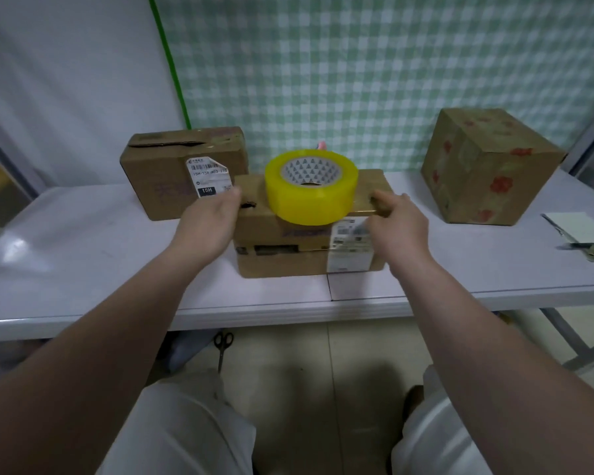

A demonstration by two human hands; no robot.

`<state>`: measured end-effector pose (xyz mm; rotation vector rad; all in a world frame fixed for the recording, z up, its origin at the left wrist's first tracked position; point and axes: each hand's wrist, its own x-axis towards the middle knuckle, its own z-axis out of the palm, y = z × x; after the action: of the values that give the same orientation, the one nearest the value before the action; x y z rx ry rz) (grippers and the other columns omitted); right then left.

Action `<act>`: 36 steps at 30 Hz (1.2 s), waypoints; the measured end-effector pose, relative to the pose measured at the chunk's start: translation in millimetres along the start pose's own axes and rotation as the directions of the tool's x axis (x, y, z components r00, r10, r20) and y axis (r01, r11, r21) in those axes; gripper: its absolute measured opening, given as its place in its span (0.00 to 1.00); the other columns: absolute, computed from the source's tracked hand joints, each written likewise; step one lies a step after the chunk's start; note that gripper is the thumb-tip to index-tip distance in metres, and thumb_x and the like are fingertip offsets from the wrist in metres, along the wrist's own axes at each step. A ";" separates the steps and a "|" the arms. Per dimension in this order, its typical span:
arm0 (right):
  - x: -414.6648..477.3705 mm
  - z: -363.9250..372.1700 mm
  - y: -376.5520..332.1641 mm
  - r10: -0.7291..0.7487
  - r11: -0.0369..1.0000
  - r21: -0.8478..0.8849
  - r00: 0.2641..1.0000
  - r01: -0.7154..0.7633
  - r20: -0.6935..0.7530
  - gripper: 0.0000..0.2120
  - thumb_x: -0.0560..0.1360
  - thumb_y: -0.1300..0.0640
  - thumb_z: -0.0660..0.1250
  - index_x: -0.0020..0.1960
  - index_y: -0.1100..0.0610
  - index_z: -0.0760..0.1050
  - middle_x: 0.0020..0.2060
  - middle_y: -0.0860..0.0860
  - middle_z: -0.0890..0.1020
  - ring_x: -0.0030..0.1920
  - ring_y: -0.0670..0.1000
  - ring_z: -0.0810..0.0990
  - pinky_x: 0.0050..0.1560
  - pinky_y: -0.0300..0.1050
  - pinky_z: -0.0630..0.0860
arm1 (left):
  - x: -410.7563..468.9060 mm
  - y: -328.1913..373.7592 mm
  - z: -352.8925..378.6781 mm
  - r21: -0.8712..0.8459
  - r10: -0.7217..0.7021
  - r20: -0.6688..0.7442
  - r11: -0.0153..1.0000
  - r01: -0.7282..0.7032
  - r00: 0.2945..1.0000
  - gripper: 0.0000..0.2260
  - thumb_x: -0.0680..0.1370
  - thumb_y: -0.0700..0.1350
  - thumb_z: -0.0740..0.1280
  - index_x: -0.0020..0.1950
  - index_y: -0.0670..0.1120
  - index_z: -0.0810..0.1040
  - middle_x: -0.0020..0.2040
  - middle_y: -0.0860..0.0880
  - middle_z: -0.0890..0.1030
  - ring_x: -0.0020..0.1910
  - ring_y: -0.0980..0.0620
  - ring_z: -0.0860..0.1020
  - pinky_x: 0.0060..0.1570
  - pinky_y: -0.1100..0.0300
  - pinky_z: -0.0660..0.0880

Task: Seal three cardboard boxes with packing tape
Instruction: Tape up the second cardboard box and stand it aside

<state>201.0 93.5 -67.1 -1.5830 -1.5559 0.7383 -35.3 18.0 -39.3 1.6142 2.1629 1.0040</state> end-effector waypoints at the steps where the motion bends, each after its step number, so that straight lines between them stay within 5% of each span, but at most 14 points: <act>1: 5.3 -0.6 1.2 0.026 1.000 0.014 0.999 -0.026 -0.030 0.28 0.70 0.66 0.57 0.66 0.46 0.75 0.71 0.58 0.70 0.72 0.56 0.66 0.63 0.47 0.72 | -9.4 1.5 3.0 0.007 0.035 -0.003 0.999 -0.035 0.999 0.23 0.83 0.54 0.50 0.48 0.40 0.78 0.47 0.41 0.81 0.47 0.41 0.77 0.52 0.47 0.74; 3: 13.8 -0.1 2.9 0.053 0.999 0.009 0.996 -0.053 -0.071 0.28 0.69 0.65 0.55 0.63 0.45 0.75 0.68 0.60 0.73 0.69 0.59 0.69 0.51 0.43 0.75 | -24.9 5.0 8.9 0.026 0.085 -0.009 0.996 -0.085 0.996 0.20 0.83 0.52 0.53 0.45 0.41 0.78 0.43 0.43 0.80 0.45 0.43 0.77 0.47 0.49 0.74; 6: 15.8 0.9 1.9 0.090 0.988 0.131 0.994 -0.080 -0.068 0.29 0.71 0.63 0.55 0.67 0.43 0.72 0.63 0.56 0.76 0.61 0.61 0.75 0.56 0.53 0.77 | -46.3 18.0 17.6 0.006 0.127 -0.003 0.992 -0.127 0.992 0.12 0.81 0.48 0.57 0.52 0.46 0.79 0.44 0.49 0.79 0.46 0.49 0.76 0.42 0.58 0.66; 9: 10.1 -0.9 0.4 0.116 0.938 0.327 0.993 -0.116 0.019 0.28 0.71 0.62 0.56 0.65 0.39 0.73 0.54 0.49 0.79 0.51 0.57 0.80 0.51 0.59 0.80 | -62.8 30.4 23.6 -0.045 0.121 0.027 0.992 -0.120 0.992 0.11 0.80 0.45 0.61 0.59 0.45 0.78 0.39 0.56 0.77 0.40 0.57 0.74 0.39 0.63 0.64; 14: 4.3 -7.5 4.9 0.204 0.676 0.667 0.949 -0.313 0.239 0.18 0.80 0.61 0.58 0.67 0.50 0.74 0.56 0.52 0.81 0.55 0.53 0.80 0.57 0.52 0.79 | -73.8 41.4 28.5 -0.212 0.169 0.244 0.970 -0.117 0.955 0.12 0.79 0.42 0.63 0.61 0.45 0.78 0.40 0.51 0.82 0.42 0.53 0.80 0.50 0.56 0.77; 17: -0.5 -7.8 2.6 0.214 0.601 0.714 0.933 -0.359 0.289 0.15 0.81 0.51 0.60 0.65 0.53 0.74 0.57 0.56 0.81 0.56 0.54 0.80 0.59 0.53 0.77 | -64.3 45.7 27.8 0.010 0.270 0.131 0.962 -0.273 0.954 0.09 0.76 0.43 0.67 0.54 0.48 0.83 0.37 0.56 0.77 0.37 0.60 0.74 0.42 0.70 0.69; 19: -1.8 -8.4 0.1 0.205 0.613 0.700 0.930 -0.366 0.307 0.20 0.81 0.46 0.60 0.69 0.54 0.71 0.60 0.56 0.79 0.58 0.54 0.79 0.62 0.55 0.76 | -52.6 47.7 26.4 0.124 0.338 0.107 0.929 -0.350 0.935 0.10 0.75 0.46 0.68 0.56 0.50 0.82 0.45 0.53 0.77 0.47 0.54 0.75 0.50 0.63 0.69; 22: -5.7 -11.3 -3.8 0.153 0.644 0.682 0.932 -0.346 0.328 0.21 0.80 0.41 0.58 0.68 0.50 0.71 0.61 0.52 0.77 0.60 0.52 0.77 0.58 0.54 0.77 | -35.8 49.9 26.5 0.198 0.344 0.264 0.895 -0.400 0.901 0.15 0.76 0.52 0.67 0.62 0.54 0.78 0.54 0.51 0.74 0.57 0.51 0.71 0.60 0.53 0.67; 26: -7.4 -10.8 -9.8 0.066 0.699 0.646 0.927 -0.307 0.369 0.14 0.81 0.41 0.55 0.62 0.45 0.70 0.58 0.46 0.77 0.60 0.48 0.76 0.56 0.52 0.76 | -28.9 57.0 26.5 0.025 0.411 0.388 0.890 -0.455 0.825 0.10 0.75 0.44 0.70 0.56 0.48 0.81 0.43 0.58 0.74 0.40 0.70 0.72 0.40 0.77 0.64; 32: -2.3 -1.7 -24.6 0.062 0.772 0.581 0.941 -0.257 0.333 0.23 0.80 0.39 0.55 0.68 0.52 0.70 0.58 0.50 0.79 0.55 0.50 0.80 0.51 0.50 0.80 | -32.4 69.3 32.0 -0.062 0.367 0.426 0.924 -0.378 0.827 0.05 0.75 0.43 0.71 0.50 0.46 0.82 0.36 0.58 0.76 0.30 0.71 0.71 0.34 0.76 0.64; 36: -12.1 0.0 -21.2 0.142 0.775 0.598 0.978 -0.204 0.149 0.11 0.78 0.44 0.63 0.53 0.50 0.71 0.52 0.49 0.77 0.48 0.49 0.80 0.44 0.46 0.82 | -35.5 70.9 32.6 -0.114 0.342 0.403 0.939 -0.324 0.849 0.03 0.74 0.40 0.71 0.47 0.46 0.82 0.35 0.56 0.77 0.27 0.68 0.72 0.32 0.75 0.65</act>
<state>188.7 80.3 -50.7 -1.2096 -1.0677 1.2906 48.3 7.6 -23.0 2.0138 1.6025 0.6912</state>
